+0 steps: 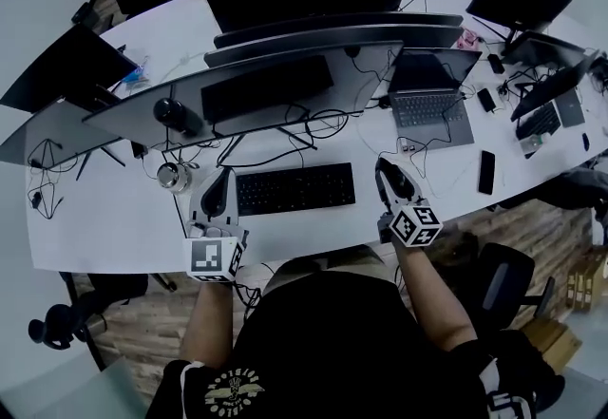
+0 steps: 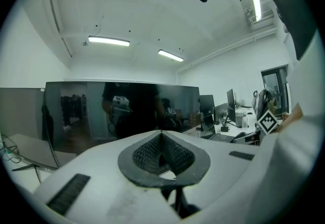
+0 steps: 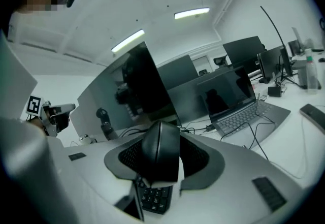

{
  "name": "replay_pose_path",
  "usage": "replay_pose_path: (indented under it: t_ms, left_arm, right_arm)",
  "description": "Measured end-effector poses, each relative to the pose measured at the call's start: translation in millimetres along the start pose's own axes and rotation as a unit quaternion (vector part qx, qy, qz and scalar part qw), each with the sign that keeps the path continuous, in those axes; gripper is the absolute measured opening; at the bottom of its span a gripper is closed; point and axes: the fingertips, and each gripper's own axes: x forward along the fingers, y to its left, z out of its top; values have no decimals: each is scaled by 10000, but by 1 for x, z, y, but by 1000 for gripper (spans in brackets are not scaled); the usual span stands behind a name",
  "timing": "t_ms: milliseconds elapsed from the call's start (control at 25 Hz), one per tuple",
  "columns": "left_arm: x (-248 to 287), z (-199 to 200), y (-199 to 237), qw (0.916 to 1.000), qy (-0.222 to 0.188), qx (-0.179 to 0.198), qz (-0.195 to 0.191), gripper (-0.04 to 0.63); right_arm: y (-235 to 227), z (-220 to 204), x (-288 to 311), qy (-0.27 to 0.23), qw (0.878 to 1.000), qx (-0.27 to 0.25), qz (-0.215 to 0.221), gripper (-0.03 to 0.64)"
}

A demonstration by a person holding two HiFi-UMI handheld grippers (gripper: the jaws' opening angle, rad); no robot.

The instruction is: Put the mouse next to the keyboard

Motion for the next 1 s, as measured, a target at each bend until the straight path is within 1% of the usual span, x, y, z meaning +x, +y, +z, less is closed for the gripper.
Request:
replay_pose_path:
  t_ms: [240, 440, 680, 1000]
  left_arm:
    - [0, -8, -3, 9995, 236, 59, 212, 2]
    - [-6, -11, -5, 9985, 420, 158, 298, 2]
    - [-12, -23, -4, 9974, 583, 234, 347, 2]
    - [-14, -29, -2, 9967, 697, 307, 267, 2]
  right_arm:
    - [-31, -40, 27, 422, 9983, 397, 9, 178]
    - [-46, -69, 48, 765, 9965, 332, -58, 178]
    - [-56, -88, 66, 746, 9944, 734, -152, 178]
    - [-66, -102, 68, 689, 9933, 856, -359, 178]
